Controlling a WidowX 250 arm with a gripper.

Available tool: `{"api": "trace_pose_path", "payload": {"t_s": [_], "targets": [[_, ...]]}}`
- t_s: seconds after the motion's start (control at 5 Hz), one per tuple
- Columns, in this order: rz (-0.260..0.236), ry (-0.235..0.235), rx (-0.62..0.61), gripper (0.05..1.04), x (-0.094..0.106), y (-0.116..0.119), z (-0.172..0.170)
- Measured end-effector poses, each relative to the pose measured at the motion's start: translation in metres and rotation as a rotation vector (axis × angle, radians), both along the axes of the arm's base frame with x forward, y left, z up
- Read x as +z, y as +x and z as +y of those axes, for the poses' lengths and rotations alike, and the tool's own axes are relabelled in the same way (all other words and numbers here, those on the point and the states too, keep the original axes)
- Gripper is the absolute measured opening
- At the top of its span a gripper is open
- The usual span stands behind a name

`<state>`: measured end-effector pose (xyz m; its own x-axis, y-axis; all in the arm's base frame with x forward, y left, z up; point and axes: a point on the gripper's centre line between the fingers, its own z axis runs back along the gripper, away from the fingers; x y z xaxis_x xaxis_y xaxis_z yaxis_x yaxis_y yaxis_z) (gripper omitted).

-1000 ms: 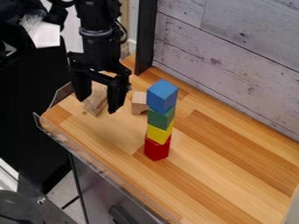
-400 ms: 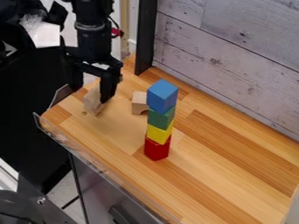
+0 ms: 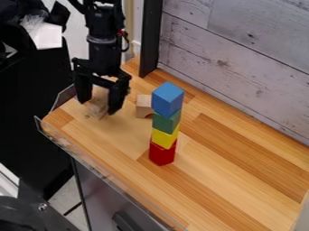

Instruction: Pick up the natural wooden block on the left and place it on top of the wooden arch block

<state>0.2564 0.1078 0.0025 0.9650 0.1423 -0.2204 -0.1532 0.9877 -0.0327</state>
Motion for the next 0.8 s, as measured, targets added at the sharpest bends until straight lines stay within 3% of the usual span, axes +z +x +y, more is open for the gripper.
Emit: {"api": "trace_pose_path", "payload": {"t_s": [0.6,0.8], "targets": [[0.004,-0.018,0.060,0.999,-0.006,0.019,0.026],[0.012,-0.022,0.078,0.945,-0.009,0.019,0.031]]}}
